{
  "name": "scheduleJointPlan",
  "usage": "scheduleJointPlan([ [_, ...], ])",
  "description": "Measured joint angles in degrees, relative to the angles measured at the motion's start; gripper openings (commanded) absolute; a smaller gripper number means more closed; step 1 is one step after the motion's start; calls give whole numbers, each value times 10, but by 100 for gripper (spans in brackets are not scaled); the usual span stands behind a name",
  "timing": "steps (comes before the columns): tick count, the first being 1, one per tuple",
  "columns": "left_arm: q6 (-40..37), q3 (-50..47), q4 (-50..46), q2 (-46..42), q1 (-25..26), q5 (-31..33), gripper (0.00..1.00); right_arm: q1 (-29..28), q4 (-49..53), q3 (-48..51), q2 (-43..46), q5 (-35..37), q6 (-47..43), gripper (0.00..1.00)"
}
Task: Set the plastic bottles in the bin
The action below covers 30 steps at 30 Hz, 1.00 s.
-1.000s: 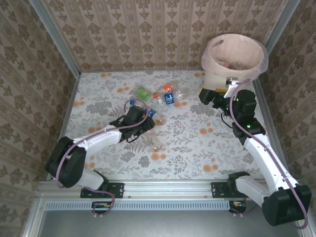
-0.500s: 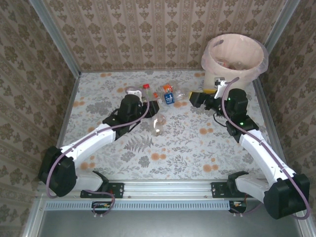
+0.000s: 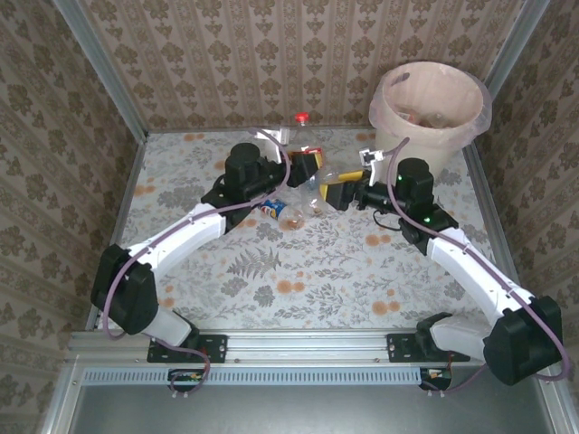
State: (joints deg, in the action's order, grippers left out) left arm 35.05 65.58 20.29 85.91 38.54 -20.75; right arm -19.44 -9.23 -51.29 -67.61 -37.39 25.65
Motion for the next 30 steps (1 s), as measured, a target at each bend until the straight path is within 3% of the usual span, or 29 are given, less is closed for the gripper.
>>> scheduleJointPlan([
  [13, 42, 2, 103, 18, 0, -65, 48, -28, -10, -31, -57, -19, -2, 99],
  [19, 68, -5, 131, 27, 0, -76, 48, -33, -12, -42, -73, -7, -14, 70],
  [23, 75, -7, 136, 30, 0, -76, 51, -33, -8, -43, -73, 6, -31, 59],
  [30, 86, -7, 137, 32, 0, -80, 80, -34, 20, -50, -70, 31, -59, 46],
])
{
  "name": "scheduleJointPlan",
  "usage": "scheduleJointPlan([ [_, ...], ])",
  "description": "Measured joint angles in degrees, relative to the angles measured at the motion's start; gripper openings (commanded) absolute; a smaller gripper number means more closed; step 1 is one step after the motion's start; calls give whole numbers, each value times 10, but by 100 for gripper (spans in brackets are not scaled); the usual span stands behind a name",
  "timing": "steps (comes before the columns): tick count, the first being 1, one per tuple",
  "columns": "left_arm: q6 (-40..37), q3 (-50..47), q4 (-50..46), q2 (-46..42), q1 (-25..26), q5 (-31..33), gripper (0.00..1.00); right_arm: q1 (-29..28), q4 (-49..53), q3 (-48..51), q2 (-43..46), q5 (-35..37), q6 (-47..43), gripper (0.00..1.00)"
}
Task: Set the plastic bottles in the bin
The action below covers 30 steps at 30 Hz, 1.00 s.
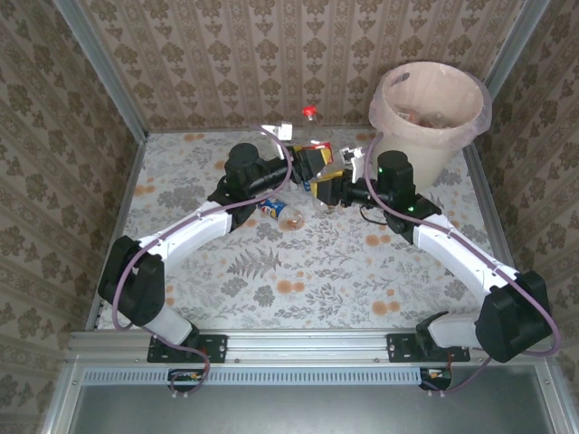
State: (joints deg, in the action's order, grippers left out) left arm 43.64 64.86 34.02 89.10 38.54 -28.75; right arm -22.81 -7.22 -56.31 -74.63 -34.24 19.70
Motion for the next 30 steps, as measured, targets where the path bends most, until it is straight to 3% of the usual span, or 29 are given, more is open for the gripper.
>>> scheduleJointPlan([
  [2, 2, 0, -3, 0, 0, 0, 92, 0, 9, -1, 1, 18, -5, 45],
  [5, 5, 0, -7, -1, -1, -2, 100, 5, 33, -7, 1, 44, -16, 43],
  [10, 4, -19, -17, -24, -8, 7, 100, 28, 72, -27, 1, 83, -35, 42],
  [19, -20, -76, -29, -97, -11, 61, 100, 127, 132, -108, 2, 149, -52, 41],
  [30, -33, -163, -113, -135, -17, 205, 100, 219, 153, -244, -41, 226, -52, 41],
])
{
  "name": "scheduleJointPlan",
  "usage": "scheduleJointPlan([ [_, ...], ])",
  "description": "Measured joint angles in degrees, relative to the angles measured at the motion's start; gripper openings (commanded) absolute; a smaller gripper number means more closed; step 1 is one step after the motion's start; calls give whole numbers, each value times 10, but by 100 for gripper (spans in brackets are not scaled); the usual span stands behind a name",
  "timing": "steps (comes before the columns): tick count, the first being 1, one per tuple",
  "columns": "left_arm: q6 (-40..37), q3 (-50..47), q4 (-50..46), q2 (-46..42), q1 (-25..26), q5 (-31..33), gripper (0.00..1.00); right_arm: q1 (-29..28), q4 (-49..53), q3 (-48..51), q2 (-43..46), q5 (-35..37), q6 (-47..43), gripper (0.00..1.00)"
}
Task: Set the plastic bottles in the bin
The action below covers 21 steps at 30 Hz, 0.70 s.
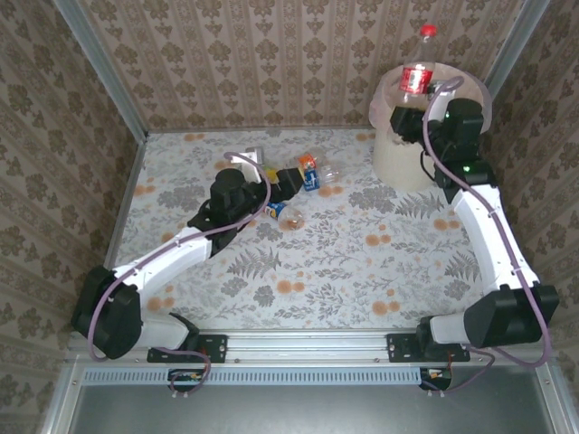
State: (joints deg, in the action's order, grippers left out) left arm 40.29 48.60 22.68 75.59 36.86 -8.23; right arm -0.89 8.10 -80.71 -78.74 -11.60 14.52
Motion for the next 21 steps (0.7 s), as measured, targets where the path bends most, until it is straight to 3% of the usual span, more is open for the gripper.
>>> scheduleJointPlan([
  [12, 18, -62, -41, -62, -12, 96, 100, 74, 53, -163, -150, 33, 9, 42],
  [21, 28, -94, -45, -91, -15, 120, 100, 76, 111, -233, -227, 59, -22, 47],
])
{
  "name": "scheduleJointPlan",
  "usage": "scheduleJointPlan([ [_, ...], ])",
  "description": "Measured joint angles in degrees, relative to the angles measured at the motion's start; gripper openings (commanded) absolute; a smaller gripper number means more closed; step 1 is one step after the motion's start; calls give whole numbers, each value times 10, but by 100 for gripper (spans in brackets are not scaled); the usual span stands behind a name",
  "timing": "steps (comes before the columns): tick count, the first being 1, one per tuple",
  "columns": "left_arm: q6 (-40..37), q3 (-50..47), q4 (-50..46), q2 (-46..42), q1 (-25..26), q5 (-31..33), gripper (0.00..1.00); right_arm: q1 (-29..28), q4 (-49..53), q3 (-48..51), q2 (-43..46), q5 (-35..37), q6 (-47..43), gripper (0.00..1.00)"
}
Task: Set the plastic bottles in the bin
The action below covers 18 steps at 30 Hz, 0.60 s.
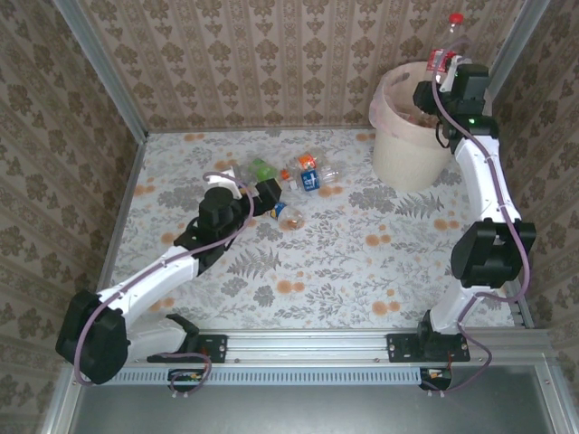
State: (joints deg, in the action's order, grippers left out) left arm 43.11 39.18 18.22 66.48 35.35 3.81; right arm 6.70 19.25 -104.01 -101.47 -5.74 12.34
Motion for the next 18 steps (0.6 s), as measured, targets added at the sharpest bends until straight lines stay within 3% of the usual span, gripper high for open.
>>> scheduleJointPlan([
  [14, 12, -7, -3, -1, -6, 7, 100, 0, 38, 87, 41, -99, -73, 52],
  [18, 18, -7, -3, 2, -6, 7, 100, -4, 62, 114, 62, -142, -78, 60],
])
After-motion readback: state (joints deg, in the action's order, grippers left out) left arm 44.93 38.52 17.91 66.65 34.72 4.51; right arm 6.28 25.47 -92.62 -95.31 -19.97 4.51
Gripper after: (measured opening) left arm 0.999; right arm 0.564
